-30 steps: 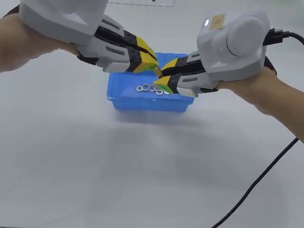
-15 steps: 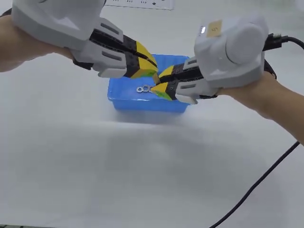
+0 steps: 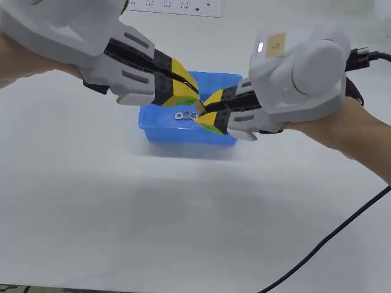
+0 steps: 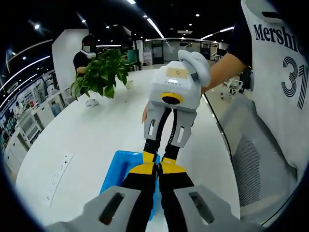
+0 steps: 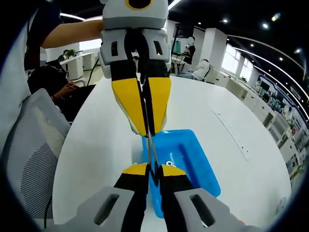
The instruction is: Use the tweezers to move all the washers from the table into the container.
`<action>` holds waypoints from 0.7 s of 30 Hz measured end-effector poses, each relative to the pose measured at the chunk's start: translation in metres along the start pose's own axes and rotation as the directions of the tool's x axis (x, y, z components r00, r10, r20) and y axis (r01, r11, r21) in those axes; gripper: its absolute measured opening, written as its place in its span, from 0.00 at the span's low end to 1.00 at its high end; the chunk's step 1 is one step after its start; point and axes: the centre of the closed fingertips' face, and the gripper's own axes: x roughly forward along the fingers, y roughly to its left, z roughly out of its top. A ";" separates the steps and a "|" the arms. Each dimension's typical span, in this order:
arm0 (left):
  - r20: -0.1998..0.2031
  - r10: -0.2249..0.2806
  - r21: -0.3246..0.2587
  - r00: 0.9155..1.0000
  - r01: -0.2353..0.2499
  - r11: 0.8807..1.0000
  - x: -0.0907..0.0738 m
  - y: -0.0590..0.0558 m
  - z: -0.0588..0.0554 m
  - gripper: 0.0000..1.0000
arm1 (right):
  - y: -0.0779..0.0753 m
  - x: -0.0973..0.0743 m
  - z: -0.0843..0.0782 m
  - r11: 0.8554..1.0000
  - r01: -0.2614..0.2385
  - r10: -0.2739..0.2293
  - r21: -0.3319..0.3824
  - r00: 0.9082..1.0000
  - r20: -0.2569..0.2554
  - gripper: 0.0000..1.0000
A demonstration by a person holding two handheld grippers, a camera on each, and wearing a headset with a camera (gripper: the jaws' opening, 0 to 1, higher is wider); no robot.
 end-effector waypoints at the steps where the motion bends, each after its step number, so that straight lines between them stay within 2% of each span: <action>1: 0.003 0.000 0.001 1.000 0.000 1.000 -0.002 -0.002 0.002 0.06 | 0.002 -0.002 0.002 1.000 0.000 0.000 -0.009 1.000 0.000 0.09; 5: 0.020 -0.010 0.007 1.000 0.010 1.000 -0.009 -0.014 0.005 0.06 | 0.013 -0.010 0.005 1.000 -0.002 0.002 -0.029 1.000 0.000 0.09; 11: -0.002 -0.011 0.014 1.000 0.011 1.000 -0.011 -0.027 -0.006 0.06 | 0.029 -0.018 0.001 0.999 -0.019 0.018 -0.050 0.999 -0.027 0.08; 14: 0.005 -0.013 0.007 1.000 0.013 1.000 -0.011 -0.033 -0.007 0.06 | 0.034 -0.020 0.000 0.998 -0.025 0.023 -0.053 0.999 -0.036 0.08; 16: 0.006 -0.013 0.004 1.000 0.012 1.000 -0.009 -0.036 -0.012 0.06 | 0.038 -0.021 -0.002 0.998 -0.029 0.026 -0.059 0.999 -0.045 0.08; 21: 0.027 -0.017 -0.040 0.999 0.018 0.999 -0.008 -0.044 -0.019 0.06 | 0.046 -0.022 -0.006 0.997 -0.049 0.045 -0.061 0.997 -0.060 0.08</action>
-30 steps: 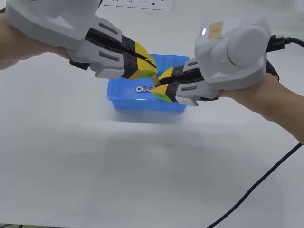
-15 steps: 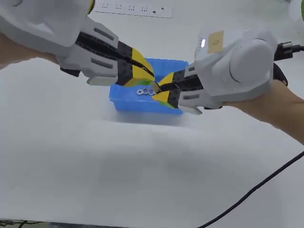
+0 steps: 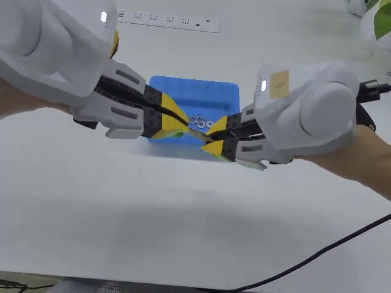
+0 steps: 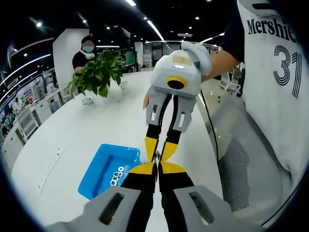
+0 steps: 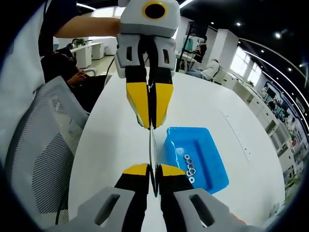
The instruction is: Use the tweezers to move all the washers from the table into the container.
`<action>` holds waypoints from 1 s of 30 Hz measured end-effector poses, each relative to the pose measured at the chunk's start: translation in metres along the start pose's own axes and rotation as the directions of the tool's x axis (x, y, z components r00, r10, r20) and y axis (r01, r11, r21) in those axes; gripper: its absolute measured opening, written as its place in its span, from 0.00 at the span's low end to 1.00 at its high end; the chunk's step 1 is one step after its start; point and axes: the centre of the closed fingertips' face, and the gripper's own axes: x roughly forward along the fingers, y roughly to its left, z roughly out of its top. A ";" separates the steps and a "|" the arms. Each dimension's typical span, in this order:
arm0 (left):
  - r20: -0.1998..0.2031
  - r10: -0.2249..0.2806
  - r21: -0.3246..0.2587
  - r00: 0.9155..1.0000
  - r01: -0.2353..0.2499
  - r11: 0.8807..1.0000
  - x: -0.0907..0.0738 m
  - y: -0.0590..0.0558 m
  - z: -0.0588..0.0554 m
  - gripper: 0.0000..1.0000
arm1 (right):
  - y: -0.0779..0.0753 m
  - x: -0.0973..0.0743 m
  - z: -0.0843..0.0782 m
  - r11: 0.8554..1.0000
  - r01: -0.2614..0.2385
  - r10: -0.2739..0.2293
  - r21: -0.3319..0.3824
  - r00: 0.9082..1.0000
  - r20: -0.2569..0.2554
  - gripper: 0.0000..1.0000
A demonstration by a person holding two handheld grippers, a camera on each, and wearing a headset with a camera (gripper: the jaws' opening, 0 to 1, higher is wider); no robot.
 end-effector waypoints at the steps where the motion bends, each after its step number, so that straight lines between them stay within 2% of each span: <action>1: 0.000 0.001 -0.008 1.000 -0.001 1.000 0.001 -0.001 -0.003 0.06 | 0.002 0.001 -0.001 1.000 -0.005 0.005 -0.002 1.000 -0.004 0.08; 8: -0.009 -0.015 -0.072 1.000 0.014 0.997 0.007 -0.004 -0.020 0.06 | 0.007 0.007 -0.010 0.999 -0.035 0.035 -0.005 0.999 -0.028 0.08; 10: -0.016 -0.017 -0.079 1.000 0.016 0.997 0.011 -0.002 -0.026 0.06 | 0.008 0.011 -0.015 0.999 -0.044 0.044 -0.007 0.998 -0.040 0.08; 15: -0.054 -0.027 -0.094 0.998 0.022 0.995 0.021 -0.005 -0.038 0.06 | 0.008 0.020 -0.026 0.998 -0.063 0.063 0.007 0.995 -0.073 0.08; 23: -0.113 -0.036 -0.096 0.993 0.025 0.995 0.033 -0.003 -0.058 0.04 | 0.012 0.032 -0.043 0.995 -0.088 0.093 0.052 0.990 -0.104 0.08; 26: -0.146 -0.044 -0.109 0.988 0.028 0.994 0.037 -0.005 -0.069 0.04 | 0.011 0.038 -0.049 0.994 -0.085 0.093 0.068 0.990 -0.110 0.08; 30: -0.155 -0.051 -0.133 0.987 0.030 0.991 0.043 -0.004 -0.080 0.04 | 0.012 0.046 -0.056 0.993 -0.097 0.104 0.061 0.986 -0.131 0.08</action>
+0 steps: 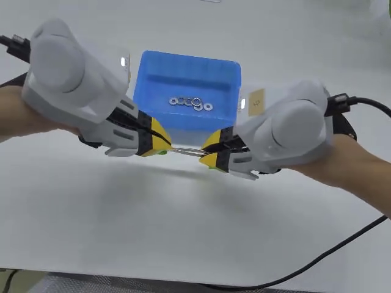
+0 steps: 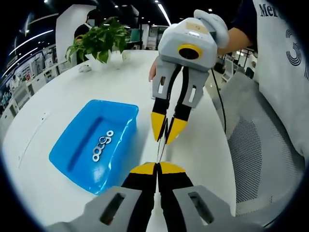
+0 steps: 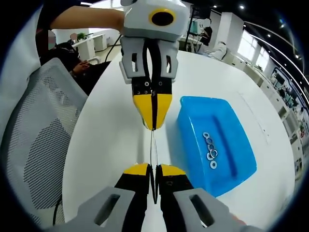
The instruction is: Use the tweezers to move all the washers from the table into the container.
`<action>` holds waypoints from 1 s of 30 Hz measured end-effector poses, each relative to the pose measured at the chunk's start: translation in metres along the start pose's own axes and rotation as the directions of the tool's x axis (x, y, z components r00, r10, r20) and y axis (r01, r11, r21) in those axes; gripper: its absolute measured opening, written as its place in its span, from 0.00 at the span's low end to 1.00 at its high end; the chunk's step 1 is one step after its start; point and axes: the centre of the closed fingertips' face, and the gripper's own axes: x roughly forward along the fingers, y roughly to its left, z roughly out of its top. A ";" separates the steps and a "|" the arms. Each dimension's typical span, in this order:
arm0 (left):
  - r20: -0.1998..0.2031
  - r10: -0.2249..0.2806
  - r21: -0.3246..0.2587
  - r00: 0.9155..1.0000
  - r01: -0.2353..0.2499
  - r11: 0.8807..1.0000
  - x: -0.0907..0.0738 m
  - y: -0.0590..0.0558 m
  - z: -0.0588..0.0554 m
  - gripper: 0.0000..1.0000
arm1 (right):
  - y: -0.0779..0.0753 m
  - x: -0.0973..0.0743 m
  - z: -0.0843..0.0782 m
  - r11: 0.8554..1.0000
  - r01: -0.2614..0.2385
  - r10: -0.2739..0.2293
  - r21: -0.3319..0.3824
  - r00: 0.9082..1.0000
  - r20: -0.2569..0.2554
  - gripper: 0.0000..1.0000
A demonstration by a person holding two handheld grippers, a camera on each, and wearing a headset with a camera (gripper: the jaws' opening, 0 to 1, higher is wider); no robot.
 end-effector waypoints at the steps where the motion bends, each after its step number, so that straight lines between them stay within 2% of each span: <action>1: -0.003 -0.003 -0.007 1.000 0.003 1.000 0.002 0.000 -0.002 0.04 | 0.000 0.002 -0.001 1.000 -0.003 0.003 -0.004 1.000 -0.004 0.08; 6: -0.027 -0.005 -0.040 1.000 0.004 0.999 0.010 0.004 -0.016 0.04 | 0.000 0.012 -0.005 1.000 -0.020 0.020 -0.019 1.000 -0.023 0.08; 10: -0.046 -0.004 -0.045 0.999 0.002 0.999 0.014 0.004 -0.023 0.04 | 0.000 0.017 -0.005 0.999 -0.027 0.027 -0.019 0.999 -0.024 0.08; 11: -0.043 -0.009 -0.048 0.999 0.007 0.999 0.014 0.004 -0.023 0.04 | 0.000 0.018 -0.007 0.999 -0.030 0.029 -0.019 0.999 -0.034 0.08; 16: -0.034 -0.012 -0.071 0.999 0.009 0.997 0.015 0.008 -0.023 0.04 | -0.001 0.019 -0.011 0.999 -0.037 0.037 0.005 0.999 -0.015 0.08; 21: -0.041 -0.011 -0.063 0.999 0.008 0.998 0.018 0.008 -0.021 0.04 | 0.000 0.020 -0.013 0.999 -0.041 0.041 0.004 0.999 -0.015 0.09; 26: -0.048 -0.018 -0.063 0.999 0.015 0.998 0.018 0.005 -0.020 0.04 | 0.002 0.019 -0.013 0.999 -0.052 0.053 0.004 0.998 -0.018 0.11; 30: -0.031 -0.033 -0.070 0.999 0.031 0.997 0.016 0.000 -0.015 0.04 | 0.002 0.019 -0.012 0.999 -0.045 0.044 -0.011 0.998 -0.035 0.11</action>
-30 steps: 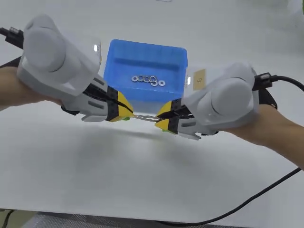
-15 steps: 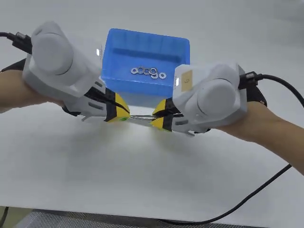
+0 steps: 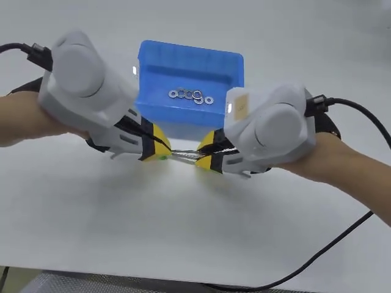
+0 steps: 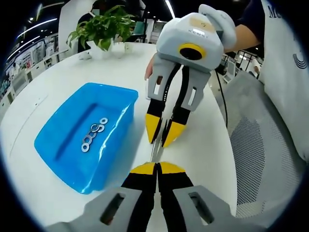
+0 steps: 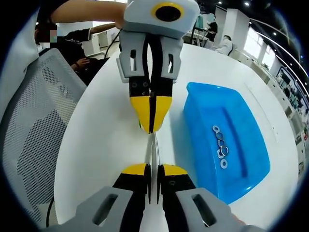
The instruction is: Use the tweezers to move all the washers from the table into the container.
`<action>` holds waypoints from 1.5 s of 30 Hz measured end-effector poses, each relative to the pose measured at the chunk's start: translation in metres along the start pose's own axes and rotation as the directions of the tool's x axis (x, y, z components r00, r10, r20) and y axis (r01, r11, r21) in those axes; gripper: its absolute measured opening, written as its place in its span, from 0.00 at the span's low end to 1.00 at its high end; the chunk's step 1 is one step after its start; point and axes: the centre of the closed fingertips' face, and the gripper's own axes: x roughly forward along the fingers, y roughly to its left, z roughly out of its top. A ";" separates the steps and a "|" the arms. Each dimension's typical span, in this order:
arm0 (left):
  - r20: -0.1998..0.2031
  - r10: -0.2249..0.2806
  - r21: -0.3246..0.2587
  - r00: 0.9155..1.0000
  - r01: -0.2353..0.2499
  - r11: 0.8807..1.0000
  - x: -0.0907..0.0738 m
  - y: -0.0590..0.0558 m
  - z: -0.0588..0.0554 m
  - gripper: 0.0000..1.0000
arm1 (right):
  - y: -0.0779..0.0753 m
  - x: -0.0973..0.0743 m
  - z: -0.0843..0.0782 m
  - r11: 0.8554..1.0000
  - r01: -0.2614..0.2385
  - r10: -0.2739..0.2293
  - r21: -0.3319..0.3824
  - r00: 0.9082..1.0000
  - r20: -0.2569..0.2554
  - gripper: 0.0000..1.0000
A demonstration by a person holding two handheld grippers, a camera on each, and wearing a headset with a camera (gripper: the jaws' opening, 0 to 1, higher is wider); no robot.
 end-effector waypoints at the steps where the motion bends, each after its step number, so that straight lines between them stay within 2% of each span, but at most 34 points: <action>1: -0.004 0.005 0.003 1.000 -0.005 1.000 0.000 -0.001 0.000 0.04 | 0.000 0.000 0.000 1.000 0.002 -0.002 0.001 1.000 -0.003 0.11; 5: -0.015 0.021 -0.006 1.000 -0.021 1.000 -0.006 -0.003 -0.002 0.04 | -0.001 -0.001 -0.002 1.000 0.016 -0.016 0.000 1.000 -0.015 0.13; 7: 0.009 0.025 -0.048 1.000 -0.024 0.999 -0.010 -0.007 0.002 0.04 | -0.003 -0.002 -0.002 1.000 0.026 -0.026 0.004 1.000 -0.016 0.15; 10: 0.013 0.057 -0.071 0.998 -0.056 0.996 -0.017 -0.007 0.001 0.05 | -0.005 -0.004 -0.007 0.999 0.050 -0.050 0.003 0.998 -0.037 0.17; 11: 0.017 0.081 -0.079 0.997 -0.080 0.994 -0.020 -0.005 0.001 0.07 | -0.005 -0.006 -0.008 0.998 0.056 -0.056 0.001 0.998 -0.041 0.18; 12: 0.018 0.094 -0.074 0.995 -0.092 0.993 -0.022 -0.005 0.000 0.09 | -0.004 -0.010 -0.008 0.998 0.067 -0.067 0.009 0.997 -0.036 0.18; 13: 0.023 0.129 -0.056 0.991 -0.128 0.990 -0.026 -0.001 0.000 0.11 | -0.003 -0.013 -0.007 0.997 0.073 -0.073 0.020 0.997 -0.025 0.18; 14: 0.023 0.155 -0.037 0.988 -0.154 0.987 -0.030 0.002 -0.001 0.15 | 0.001 -0.020 -0.003 0.996 0.078 -0.078 0.048 0.997 0.004 0.18; 16: 0.014 0.161 -0.027 0.987 -0.160 0.987 -0.036 -0.001 -0.005 0.20 | 0.006 -0.029 -0.002 0.993 0.089 -0.092 0.079 0.995 0.027 0.18; 18: 0.000 0.222 0.007 0.975 -0.222 0.975 -0.046 0.004 -0.010 0.24 | 0.010 -0.042 -0.003 0.986 0.120 -0.126 0.116 0.991 0.049 0.20; 19: 0.010 0.259 0.017 0.966 -0.259 0.966 -0.051 0.006 -0.010 0.26 | 0.010 -0.050 -0.005 0.979 0.149 -0.158 0.137 0.985 0.062 0.22; 21: 0.024 0.292 0.029 0.956 -0.293 0.956 -0.059 0.005 -0.009 0.30 | 0.011 -0.064 -0.007 0.969 0.205 -0.215 0.140 0.975 0.063 0.28; 22: 0.034 0.312 0.014 0.950 -0.312 0.950 -0.064 0.003 -0.008 0.31 | 0.009 -0.072 -0.004 0.961 0.248 -0.258 0.118 0.964 0.072 0.33; 23: 0.044 0.336 0.006 0.941 -0.337 0.941 -0.069 0.003 -0.006 0.36 | 0.006 -0.082 -0.001 0.947 0.312 -0.318 0.078 0.944 0.085 0.36; 24: 0.064 0.374 0.011 0.925 -0.375 0.927 -0.074 0.004 -0.003 0.43 | 0.006 -0.088 0.000 0.939 0.340 -0.344 0.058 0.935 0.083 0.40; 25: 0.076 0.387 0.012 0.919 -0.389 0.921 -0.077 0.004 -0.001 0.51 | 0.006 -0.093 0.000 0.930 0.364 -0.367 0.051 0.927 0.079 0.45; 26: 0.078 0.409 0.006 0.909 -0.410 0.912 -0.082 0.003 0.000 0.62 | 0.004 -0.100 -0.001 0.915 0.401 -0.403 0.051 0.913 0.064 0.49; 28: 0.104 0.453 0.055 0.885 -0.460 0.886 -0.090 0.005 0.007 0.75 | 0.001 -0.108 -0.001 0.893 0.442 -0.447 0.082 0.893 0.054 0.61; 29: 0.118 0.452 0.064 0.884 -0.461 0.885 -0.090 0.002 0.011 0.80 | 0.001 -0.111 -0.001 0.886 0.452 -0.459 0.100 0.887 0.055 0.66; 30: 0.118 0.448 0.039 0.886 -0.455 0.890 -0.091 -0.001 0.013 0.86 | -0.001 -0.115 0.000 0.876 0.461 -0.473 0.143 0.878 0.066 0.72; 31: 0.119 0.453 0.025 0.884 -0.458 0.888 -0.091 -0.001 0.015 0.96 | -0.001 -0.117 0.002 0.875 0.458 -0.473 0.160 0.878 0.074 0.78; 32: 0.121 0.460 0.031 0.880 -0.467 0.884 -0.092 -0.002 0.017 0.99 | -0.001 -0.120 0.003 0.873 0.458 -0.475 0.167 0.877 0.078 0.84; 33: 0.118 0.474 0.043 0.872 -0.482 0.875 -0.094 -0.003 0.019 0.97 | 0.000 -0.124 0.004 0.874 0.457 -0.474 0.162 0.877 0.081 0.92; 34: 0.118 0.476 0.042 0.871 -0.484 0.874 -0.094 -0.004 0.021 1.00 | 0.000 -0.126 0.006 0.876 0.455 -0.472 0.160 0.877 0.087 0.99; 35: 0.110 0.484 0.033 0.868 -0.490 0.871 -0.096 -0.005 0.022 1.00 | 0.002 -0.128 0.007 0.878 0.451 -0.467 0.159 0.880 0.089 0.99; 36: 0.107 0.482 0.033 0.869 -0.488 0.872 -0.096 -0.005 0.023 1.00 | 0.002 -0.130 0.008 0.882 0.447 -0.463 0.149 0.882 0.091 1.00; 38: 0.110 0.489 0.034 0.865 -0.495 0.868 -0.097 -0.011 0.028 1.00 | 0.004 -0.135 0.006 0.877 0.459 -0.473 0.144 0.877 0.083 1.00; 40: 0.094 0.495 0.022 0.864 -0.499 0.866 -0.099 -0.014 0.029 1.00 | 0.004 -0.136 0.002 0.873 0.465 -0.478 0.148 0.876 0.069 1.00; 42: 0.052 0.515 0.011 0.856 -0.516 0.856 -0.103 -0.015 0.026 1.00 | 0.005 -0.138 -0.001 0.865 0.476 -0.490 0.160 0.870 0.060 1.00; 45: 0.070 0.526 0.042 0.847 -0.530 0.847 -0.109 -0.016 0.031 1.00 | 0.006 -0.143 -0.003 0.850 0.493 -0.510 0.183 0.858 0.060 1.00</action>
